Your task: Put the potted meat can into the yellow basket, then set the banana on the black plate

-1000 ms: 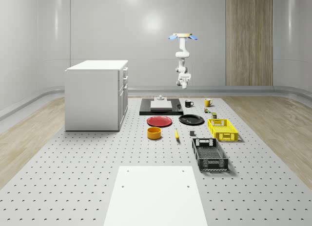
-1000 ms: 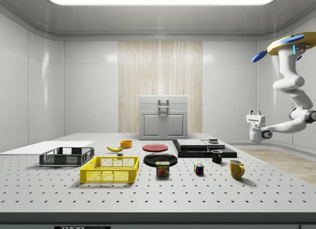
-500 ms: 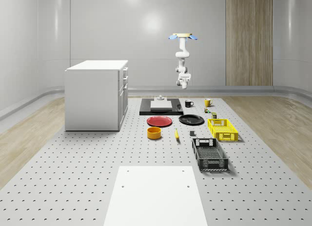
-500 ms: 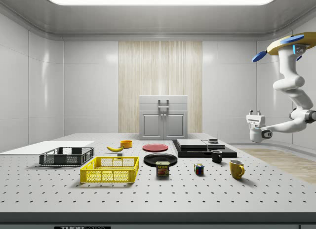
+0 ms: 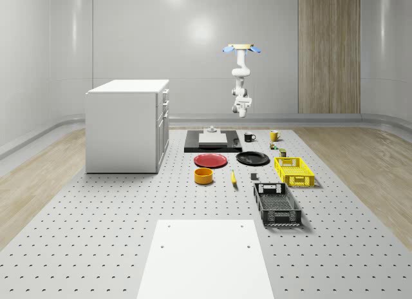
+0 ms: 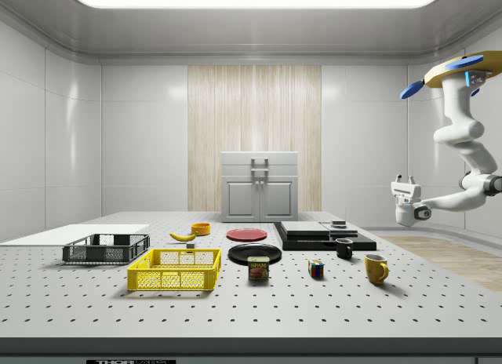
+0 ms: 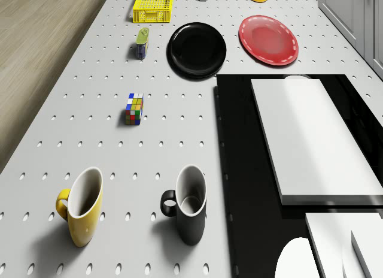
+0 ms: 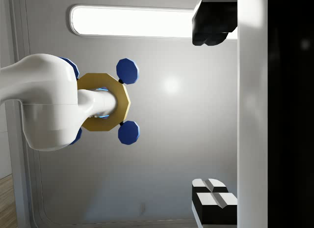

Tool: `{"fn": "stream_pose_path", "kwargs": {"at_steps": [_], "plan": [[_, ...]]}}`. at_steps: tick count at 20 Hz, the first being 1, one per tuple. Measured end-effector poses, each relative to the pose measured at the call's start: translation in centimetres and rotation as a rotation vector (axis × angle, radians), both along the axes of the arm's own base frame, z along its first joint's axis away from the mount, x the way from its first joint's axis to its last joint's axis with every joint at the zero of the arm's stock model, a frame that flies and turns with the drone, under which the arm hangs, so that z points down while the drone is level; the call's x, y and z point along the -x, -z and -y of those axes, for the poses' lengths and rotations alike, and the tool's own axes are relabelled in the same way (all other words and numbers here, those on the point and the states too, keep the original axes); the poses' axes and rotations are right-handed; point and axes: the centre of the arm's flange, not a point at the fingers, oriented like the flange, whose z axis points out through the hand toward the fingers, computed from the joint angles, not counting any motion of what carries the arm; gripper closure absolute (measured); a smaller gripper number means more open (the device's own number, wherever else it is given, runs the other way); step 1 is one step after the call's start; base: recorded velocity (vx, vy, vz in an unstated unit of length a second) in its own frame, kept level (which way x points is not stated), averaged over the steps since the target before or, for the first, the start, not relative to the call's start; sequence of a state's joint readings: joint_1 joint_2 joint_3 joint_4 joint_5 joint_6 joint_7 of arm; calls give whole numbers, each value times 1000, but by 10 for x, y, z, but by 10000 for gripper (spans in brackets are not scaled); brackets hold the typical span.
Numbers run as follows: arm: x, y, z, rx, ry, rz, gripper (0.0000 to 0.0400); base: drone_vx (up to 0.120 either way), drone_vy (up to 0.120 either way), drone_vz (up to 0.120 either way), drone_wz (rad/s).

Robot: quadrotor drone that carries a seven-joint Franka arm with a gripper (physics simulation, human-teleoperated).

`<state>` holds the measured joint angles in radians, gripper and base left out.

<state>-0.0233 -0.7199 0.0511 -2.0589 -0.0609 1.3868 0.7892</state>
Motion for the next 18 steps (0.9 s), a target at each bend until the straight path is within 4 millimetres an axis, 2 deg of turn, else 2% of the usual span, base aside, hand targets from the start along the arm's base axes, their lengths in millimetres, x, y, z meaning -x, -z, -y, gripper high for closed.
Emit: {"fn": "stream_pose_path", "kwargs": {"at_steps": [6, 10, 14, 16, 18], "plan": [[0, 3, -16, 162, 5, 4, 0, 0, 0, 0, 0], [0, 12, -38, 402, 11, 7, 0, 0, 0, 0, 0], [0, 40, -70, 833, 24, 8, 0, 0, 100, 0, 0], [-1, 66, -84, 1133, 33, 7, 0, 100, 120, 0, 0], [-2, 99, -89, 1472, 44, 6, 0, 120, 120, 0, 0]]}}
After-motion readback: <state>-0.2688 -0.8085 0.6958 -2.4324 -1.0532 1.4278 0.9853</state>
